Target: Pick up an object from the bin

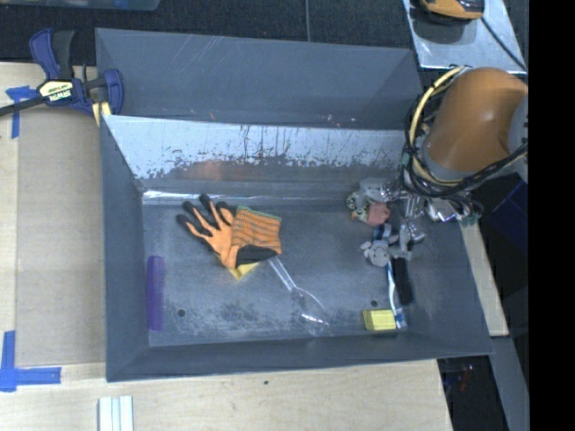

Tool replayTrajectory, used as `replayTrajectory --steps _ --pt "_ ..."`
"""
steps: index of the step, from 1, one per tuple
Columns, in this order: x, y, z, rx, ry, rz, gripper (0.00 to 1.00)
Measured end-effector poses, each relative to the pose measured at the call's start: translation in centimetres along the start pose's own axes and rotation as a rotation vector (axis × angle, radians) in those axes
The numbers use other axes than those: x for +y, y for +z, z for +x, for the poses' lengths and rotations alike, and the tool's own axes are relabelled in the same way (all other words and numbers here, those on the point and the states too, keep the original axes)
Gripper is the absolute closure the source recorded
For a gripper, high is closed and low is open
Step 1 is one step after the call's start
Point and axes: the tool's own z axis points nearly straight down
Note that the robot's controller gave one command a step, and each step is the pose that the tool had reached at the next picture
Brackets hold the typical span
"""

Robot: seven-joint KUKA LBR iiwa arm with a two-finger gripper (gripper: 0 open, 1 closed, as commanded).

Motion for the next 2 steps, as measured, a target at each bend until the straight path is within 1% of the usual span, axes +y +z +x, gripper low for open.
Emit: replayTrajectory --steps 1,2 --pt "0.9 1.7 0.3 -0.005 -0.295 0.003 0.00" --pt "-1.6 3.1 1.1 -0.015 -0.406 -0.001 1.00"
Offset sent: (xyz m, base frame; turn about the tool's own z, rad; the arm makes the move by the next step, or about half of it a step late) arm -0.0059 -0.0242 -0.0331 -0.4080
